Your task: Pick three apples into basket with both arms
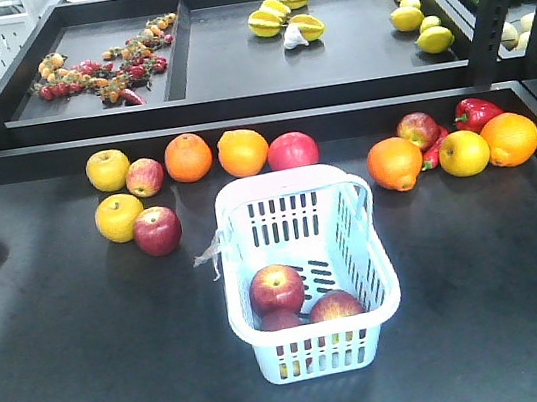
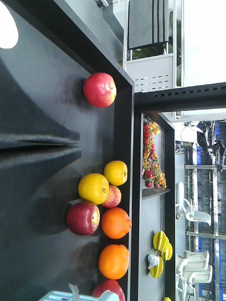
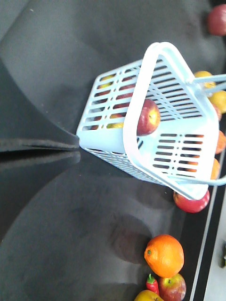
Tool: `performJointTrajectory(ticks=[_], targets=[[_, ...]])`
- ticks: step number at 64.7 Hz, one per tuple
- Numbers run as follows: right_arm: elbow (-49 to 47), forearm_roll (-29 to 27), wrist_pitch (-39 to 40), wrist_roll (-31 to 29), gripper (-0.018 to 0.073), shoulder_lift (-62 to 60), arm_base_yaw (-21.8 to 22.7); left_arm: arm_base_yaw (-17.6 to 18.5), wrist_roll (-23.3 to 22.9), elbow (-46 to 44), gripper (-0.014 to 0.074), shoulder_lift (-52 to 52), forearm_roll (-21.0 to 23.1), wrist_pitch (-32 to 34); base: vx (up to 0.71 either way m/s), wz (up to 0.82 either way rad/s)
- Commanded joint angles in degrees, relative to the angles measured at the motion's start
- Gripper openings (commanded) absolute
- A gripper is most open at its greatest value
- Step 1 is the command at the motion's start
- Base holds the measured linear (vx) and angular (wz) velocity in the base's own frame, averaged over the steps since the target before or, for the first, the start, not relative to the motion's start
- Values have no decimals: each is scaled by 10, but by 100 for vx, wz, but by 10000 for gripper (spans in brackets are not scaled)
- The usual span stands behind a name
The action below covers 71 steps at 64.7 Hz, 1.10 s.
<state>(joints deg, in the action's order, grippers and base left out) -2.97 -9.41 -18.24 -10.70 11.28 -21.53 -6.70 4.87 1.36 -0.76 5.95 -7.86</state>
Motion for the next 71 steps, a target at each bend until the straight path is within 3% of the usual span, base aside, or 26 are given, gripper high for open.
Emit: performJointTrajectory(ticks=[1, 15, 33, 42, 59, 71], targets=[[7, 4, 80, 15, -4, -10, 4, -1, 1, 13, -6, -8, 6, 42, 0, 0], [15, 20, 88, 15, -4, -16, 12, -1, 1, 13, -6, -8, 6, 42, 0, 0], [15, 41, 88, 64, -4, -16, 111, -1, 1, 13, -6, -8, 6, 42, 0, 0], [15, 78, 88, 87, -4, -16, 116, -1, 1, 13, -6, -8, 6, 42, 0, 0], [15, 90, 87, 87, -4, -16, 119, -1, 1, 13, -6, -8, 6, 42, 0, 0], [37, 90, 96, 121, -4, -16, 154, -1, 1, 13, -6, -8, 6, 42, 0, 0]])
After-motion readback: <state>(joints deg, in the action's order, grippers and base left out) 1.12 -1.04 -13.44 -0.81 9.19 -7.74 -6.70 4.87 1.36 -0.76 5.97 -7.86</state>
